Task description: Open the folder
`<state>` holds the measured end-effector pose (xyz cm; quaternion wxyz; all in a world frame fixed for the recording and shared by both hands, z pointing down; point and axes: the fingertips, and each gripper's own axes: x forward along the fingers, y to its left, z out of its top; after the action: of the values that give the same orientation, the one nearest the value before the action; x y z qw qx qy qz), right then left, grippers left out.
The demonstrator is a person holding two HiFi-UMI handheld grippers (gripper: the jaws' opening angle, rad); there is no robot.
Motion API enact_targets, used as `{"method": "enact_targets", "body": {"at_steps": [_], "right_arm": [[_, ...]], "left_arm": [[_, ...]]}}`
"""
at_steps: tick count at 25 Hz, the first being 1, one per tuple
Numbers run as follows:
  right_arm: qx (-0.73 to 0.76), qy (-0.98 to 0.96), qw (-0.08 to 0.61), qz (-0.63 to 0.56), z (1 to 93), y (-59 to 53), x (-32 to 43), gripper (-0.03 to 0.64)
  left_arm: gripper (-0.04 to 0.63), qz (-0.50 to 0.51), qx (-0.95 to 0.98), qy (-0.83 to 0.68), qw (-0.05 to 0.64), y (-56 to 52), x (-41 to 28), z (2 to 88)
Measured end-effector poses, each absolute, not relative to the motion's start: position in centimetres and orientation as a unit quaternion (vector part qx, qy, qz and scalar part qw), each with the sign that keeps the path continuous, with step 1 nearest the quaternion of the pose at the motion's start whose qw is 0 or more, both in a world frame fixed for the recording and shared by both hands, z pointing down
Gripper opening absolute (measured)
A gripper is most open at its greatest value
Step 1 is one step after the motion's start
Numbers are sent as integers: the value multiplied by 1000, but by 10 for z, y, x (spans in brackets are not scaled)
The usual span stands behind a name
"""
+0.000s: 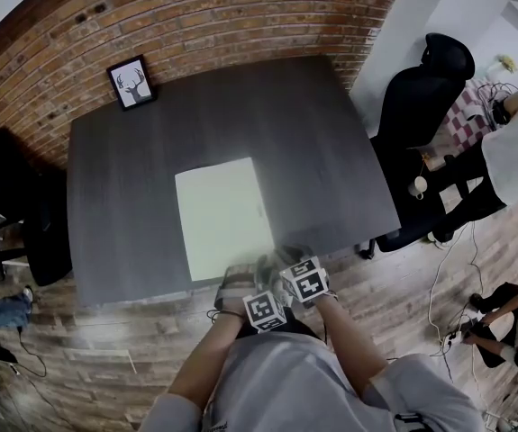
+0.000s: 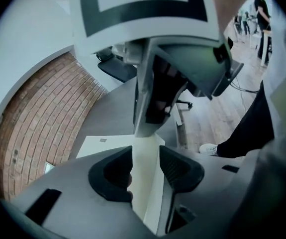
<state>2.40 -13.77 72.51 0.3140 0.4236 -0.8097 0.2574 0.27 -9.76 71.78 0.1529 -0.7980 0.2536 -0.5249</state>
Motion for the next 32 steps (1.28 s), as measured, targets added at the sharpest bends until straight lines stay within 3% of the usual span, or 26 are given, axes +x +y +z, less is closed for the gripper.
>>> {"method": "enact_targets", "body": {"at_steps": [16, 32], "right_arm": [[407, -816, 319, 258, 723, -135, 22, 69], [398, -820, 329, 248, 724, -135, 24, 71]], "left_arm": [[34, -491, -807, 290, 151, -96, 3, 687], [9, -337, -797, 492, 99, -101, -61, 580]]}}
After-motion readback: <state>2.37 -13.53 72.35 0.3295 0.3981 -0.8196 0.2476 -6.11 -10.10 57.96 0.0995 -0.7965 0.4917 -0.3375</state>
